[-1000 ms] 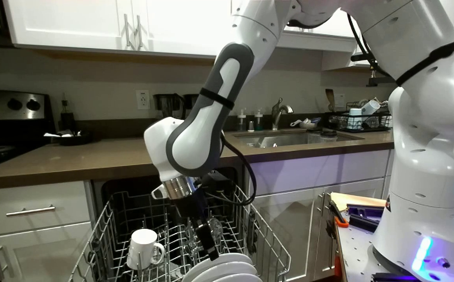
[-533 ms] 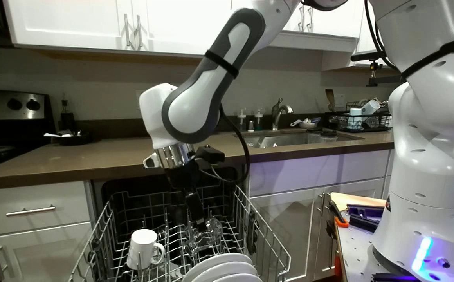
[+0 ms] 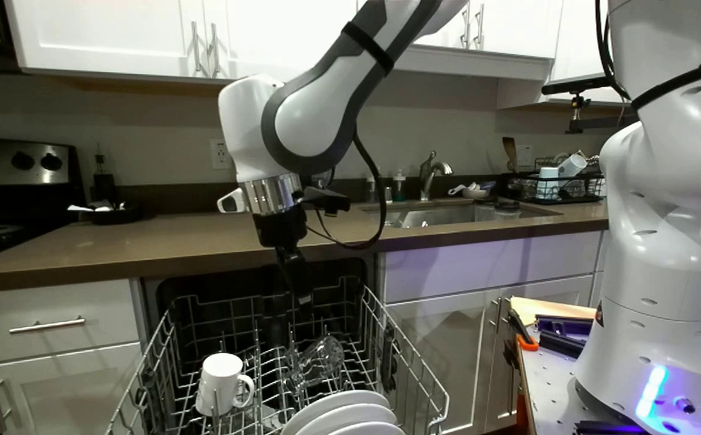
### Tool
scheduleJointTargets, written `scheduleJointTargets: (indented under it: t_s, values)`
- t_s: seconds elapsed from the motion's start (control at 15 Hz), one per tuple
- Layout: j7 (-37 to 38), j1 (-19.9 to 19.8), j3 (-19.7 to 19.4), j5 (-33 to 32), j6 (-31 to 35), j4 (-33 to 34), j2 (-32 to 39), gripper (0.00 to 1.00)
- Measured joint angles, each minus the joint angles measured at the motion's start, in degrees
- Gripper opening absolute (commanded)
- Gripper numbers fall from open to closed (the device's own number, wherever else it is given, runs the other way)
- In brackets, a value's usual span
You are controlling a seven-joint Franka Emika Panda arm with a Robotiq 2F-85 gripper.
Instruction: Put the plate in the dishwasher
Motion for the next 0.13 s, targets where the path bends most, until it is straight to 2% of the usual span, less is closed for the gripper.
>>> scheduleJointTargets:
  t_s: [0.13]
  values:
    - [0.0, 0.0, 0.0, 0.0, 0.0, -0.5, -1.0, 1.00]
